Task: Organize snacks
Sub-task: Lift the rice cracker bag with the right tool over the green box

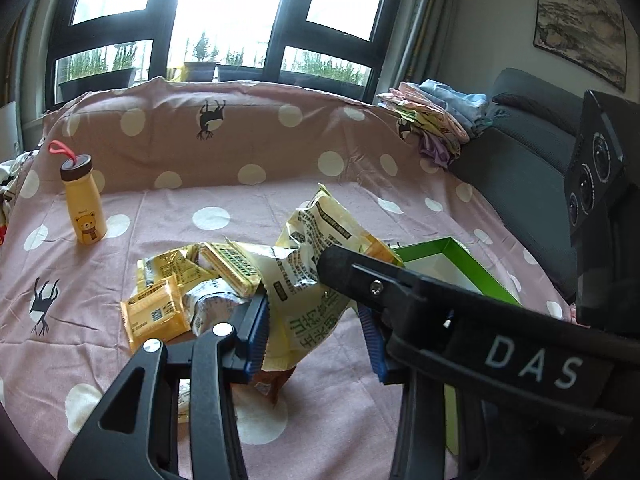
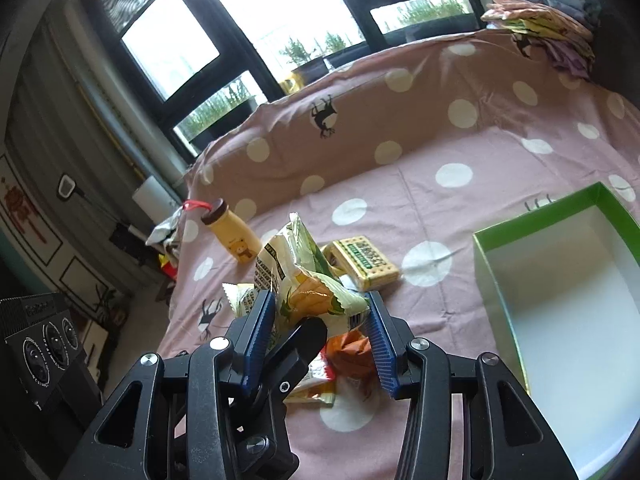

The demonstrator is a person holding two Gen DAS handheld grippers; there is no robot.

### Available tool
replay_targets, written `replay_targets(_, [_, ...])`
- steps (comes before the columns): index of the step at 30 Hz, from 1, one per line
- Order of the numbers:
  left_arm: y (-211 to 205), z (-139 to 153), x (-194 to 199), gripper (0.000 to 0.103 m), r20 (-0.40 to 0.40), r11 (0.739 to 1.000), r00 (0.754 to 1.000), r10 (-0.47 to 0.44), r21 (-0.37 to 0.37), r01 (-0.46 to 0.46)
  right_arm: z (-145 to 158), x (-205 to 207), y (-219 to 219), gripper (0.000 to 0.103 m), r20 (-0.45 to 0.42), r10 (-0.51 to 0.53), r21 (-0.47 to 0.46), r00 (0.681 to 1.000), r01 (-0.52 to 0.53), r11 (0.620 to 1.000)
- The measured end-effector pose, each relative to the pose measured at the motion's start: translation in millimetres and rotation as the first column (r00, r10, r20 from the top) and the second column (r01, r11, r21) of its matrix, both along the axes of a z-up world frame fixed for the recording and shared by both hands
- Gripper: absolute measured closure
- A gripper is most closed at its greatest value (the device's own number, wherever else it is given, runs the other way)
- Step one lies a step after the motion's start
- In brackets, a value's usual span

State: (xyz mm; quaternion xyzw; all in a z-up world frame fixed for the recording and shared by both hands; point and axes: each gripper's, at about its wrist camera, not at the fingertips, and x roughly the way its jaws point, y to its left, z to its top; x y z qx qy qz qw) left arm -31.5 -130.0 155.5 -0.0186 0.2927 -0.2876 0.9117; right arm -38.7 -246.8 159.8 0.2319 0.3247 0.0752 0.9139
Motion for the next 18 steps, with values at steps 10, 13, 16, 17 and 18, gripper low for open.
replay_targets(10, [-59.3, 1.7, -5.3, 0.063, 0.003, 0.988, 0.989, -0.151, 0.022, 0.151, 0.5, -26.9, -59.7, 0.054, -0.002, -0.164, 0.051, 0.986, 0.164, 0.985])
replay_targets(13, [-72.8, 1.1, -5.4, 0.063, -0.005, 0.983, 0.983, -0.182, 0.030, 0.183, -1.3, -31.3, -73.9, 0.054, -0.010, -0.202, 0.070, 0.979, 0.203, 0.977])
replay_targets(16, [-86.2, -0.3, -6.3, 0.063, -0.013, 0.976, 0.977, -0.214, 0.037, 0.214, -3.6, -35.6, -84.9, 0.054, -0.017, -0.238, 0.082, 0.971, 0.239, 0.968])
replay_targets(17, [-90.0, -0.7, -6.6, 0.063, -0.014, 0.974, 0.974, -0.225, 0.039, 0.225, -4.0, -37.0, -88.2, 0.054, -0.020, -0.251, 0.085, 0.968, 0.252, 0.964])
replay_targets(18, [-95.3, -1.3, -7.2, 0.063, -0.015, 0.970, 0.971, -0.237, 0.043, 0.238, -4.8, -38.7, -91.7, 0.054, -0.024, -0.263, 0.089, 0.964, 0.264, 0.960])
